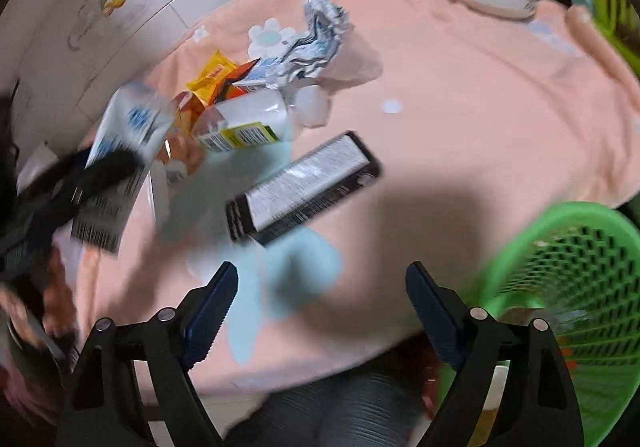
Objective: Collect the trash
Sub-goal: 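Grasp the black box with the right tool while the left tool holds the carton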
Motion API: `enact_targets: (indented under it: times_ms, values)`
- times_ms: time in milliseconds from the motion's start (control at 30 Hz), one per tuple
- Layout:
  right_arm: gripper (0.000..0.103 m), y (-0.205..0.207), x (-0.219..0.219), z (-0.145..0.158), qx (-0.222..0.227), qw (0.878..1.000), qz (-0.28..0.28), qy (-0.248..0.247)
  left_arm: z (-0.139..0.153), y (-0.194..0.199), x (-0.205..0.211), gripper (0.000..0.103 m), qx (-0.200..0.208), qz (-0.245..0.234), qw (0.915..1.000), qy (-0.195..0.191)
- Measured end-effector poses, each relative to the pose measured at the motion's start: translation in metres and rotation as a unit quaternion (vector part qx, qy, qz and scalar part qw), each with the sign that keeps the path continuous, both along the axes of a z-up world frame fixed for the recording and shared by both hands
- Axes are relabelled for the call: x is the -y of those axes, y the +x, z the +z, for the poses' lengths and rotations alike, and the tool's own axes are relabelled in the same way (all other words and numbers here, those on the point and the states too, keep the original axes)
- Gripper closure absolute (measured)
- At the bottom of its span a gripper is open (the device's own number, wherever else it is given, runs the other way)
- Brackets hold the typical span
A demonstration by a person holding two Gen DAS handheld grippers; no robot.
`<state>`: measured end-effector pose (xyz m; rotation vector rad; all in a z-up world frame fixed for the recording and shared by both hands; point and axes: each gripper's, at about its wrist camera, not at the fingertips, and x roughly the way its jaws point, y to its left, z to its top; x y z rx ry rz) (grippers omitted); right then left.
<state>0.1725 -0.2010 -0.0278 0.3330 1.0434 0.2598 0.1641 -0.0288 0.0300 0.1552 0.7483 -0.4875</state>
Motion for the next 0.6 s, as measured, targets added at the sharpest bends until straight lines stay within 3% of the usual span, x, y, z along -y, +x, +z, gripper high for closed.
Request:
enact_targets:
  times_ms: [267, 500, 600]
  values:
    - [0.021, 0.053, -0.021, -0.008, -0.054, 0.996, -0.064, 0.028, -0.002, 0.001, -0.038, 0.03, -0.002, 0.021, 0.9996, -0.018]
    - [0.022, 0.089, -0.034, -0.019, -0.082, 0.991, -0.104, 0.01, -0.006, 0.001, -0.056, 0.03, -0.003, 0.025, 0.9992, -0.029]
    - [0.024, 0.1, -0.045, -0.021, -0.084, 0.991, -0.103, -0.022, -0.008, 0.001, -0.061, 0.03, -0.006, 0.027, 0.9991, -0.031]
